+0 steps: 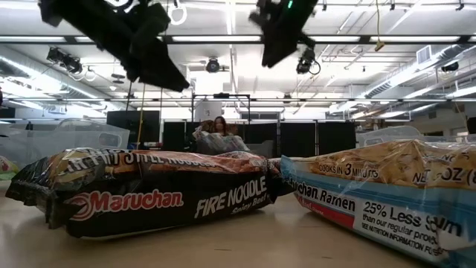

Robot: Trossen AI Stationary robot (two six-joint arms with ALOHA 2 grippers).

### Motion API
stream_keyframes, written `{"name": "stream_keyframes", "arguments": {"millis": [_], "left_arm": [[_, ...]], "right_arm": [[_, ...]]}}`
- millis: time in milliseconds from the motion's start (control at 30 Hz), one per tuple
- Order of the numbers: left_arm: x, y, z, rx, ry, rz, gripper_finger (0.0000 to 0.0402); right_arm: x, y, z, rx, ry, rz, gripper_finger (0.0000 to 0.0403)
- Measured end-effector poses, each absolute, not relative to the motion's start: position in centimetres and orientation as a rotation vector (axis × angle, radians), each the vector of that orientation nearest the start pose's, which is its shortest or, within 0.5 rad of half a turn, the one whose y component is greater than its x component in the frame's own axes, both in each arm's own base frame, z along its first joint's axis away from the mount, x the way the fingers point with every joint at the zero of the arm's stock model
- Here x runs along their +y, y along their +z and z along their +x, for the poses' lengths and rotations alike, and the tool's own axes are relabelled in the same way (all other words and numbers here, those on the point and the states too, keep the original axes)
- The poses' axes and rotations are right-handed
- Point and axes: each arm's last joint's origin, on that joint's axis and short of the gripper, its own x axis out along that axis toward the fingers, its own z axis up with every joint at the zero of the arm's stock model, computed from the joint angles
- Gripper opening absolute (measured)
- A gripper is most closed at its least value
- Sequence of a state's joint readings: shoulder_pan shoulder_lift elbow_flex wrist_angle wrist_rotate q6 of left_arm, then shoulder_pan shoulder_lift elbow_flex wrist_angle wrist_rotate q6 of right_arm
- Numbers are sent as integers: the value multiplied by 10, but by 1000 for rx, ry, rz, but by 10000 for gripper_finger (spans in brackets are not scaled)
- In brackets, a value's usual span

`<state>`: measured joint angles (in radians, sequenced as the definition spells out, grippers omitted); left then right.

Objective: Sort Maruchan noodles
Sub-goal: Put the blue noodle pack into the black bin

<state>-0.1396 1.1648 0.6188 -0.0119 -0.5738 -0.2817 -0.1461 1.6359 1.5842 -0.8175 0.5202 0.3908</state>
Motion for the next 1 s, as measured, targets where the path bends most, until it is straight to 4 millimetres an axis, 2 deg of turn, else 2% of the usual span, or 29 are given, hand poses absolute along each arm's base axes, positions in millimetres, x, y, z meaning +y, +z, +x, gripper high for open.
{"name": "stream_keyframes", "arguments": {"millis": [167,300,433,633,733,867,1000], "left_arm": [[-32,226,230,434,419,-68,181],[-51,249,226,361,322,-48,181],[-73,261,220,331,160,-34,181],[-102,252,214,373,24,-24,181],[-114,250,212,381,-69,-29,181],[-125,248,210,383,-142,-34,181],[-130,248,210,371,-154,-58,181]], "right_arm": [[23,329,325,777,-538,5,96],[88,307,306,842,-298,-119,101],[142,276,290,907,-124,-166,116],[218,231,279,945,85,-255,159],[251,214,274,962,155,-356,174],[288,198,266,920,164,-457,177],[313,172,260,855,123,-566,177]]}}
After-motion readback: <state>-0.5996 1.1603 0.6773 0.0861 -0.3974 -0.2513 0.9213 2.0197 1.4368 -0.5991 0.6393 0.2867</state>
